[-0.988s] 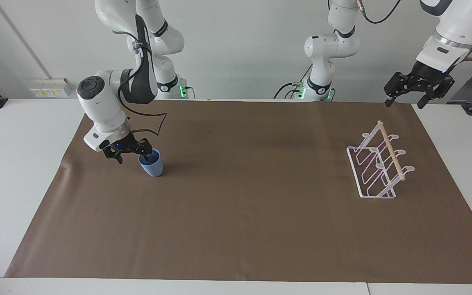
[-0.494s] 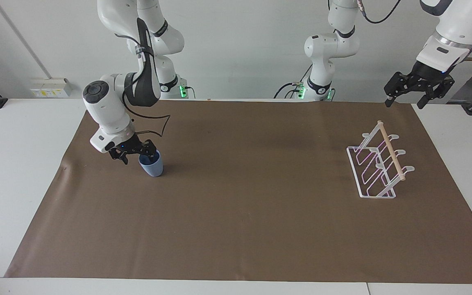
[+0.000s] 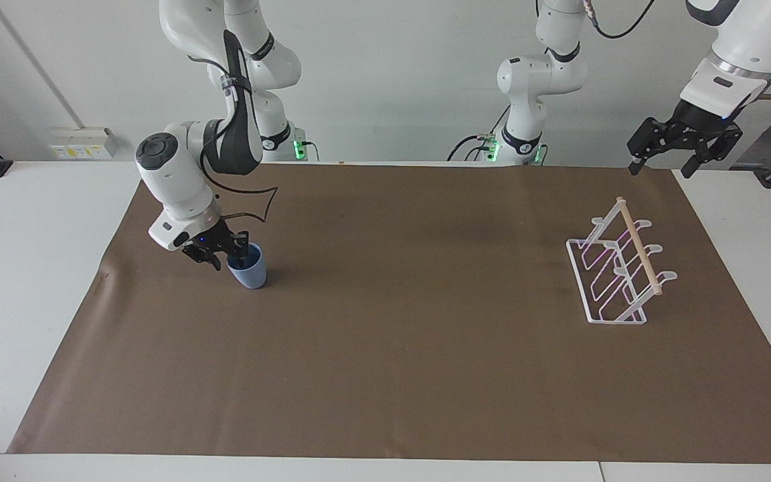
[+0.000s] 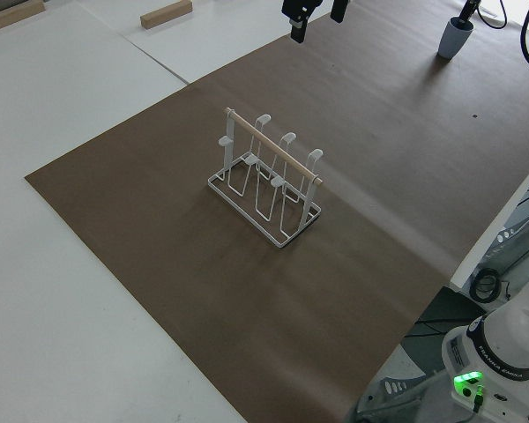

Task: Hang cup on cup holder
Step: 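Reach the right gripper down to the rim of the blue cup, then grasp the cup rim with the right gripper and tip it sideways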

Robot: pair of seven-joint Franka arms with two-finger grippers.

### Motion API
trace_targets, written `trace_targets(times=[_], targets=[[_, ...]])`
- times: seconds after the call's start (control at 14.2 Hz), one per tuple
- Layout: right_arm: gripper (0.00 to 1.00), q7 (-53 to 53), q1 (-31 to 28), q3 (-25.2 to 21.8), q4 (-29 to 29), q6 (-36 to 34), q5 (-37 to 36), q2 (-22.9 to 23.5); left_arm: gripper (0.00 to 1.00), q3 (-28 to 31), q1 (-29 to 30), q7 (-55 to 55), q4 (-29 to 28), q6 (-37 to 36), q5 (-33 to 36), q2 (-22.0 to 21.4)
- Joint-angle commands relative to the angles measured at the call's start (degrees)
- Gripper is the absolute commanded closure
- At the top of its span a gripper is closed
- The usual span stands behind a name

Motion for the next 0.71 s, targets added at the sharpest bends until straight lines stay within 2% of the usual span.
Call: trace_targets(times=[0.0, 0.28, 0.63], targets=[[1.0, -0.84, -0.27, 0.07, -0.67, -0.81, 1.51, -0.94, 0.0, 0.19, -0.27, 0.57, -1.08, -0.5, 0.48, -0.94], [1.0, -1.37, -0.1, 0.16, 0.99, -4.06, 1.51, -1.46, 0.0, -0.51, -1.15, 0.14, -1.0, -1.03, 0.48, -1.03], [1.0, -0.75, 0.96, 2.44, 12.84, -14.07, 5.72, -1.91, 0.0, -2.0, -2.29, -1.18, -0.03, -1.38, 0.84, -0.5]])
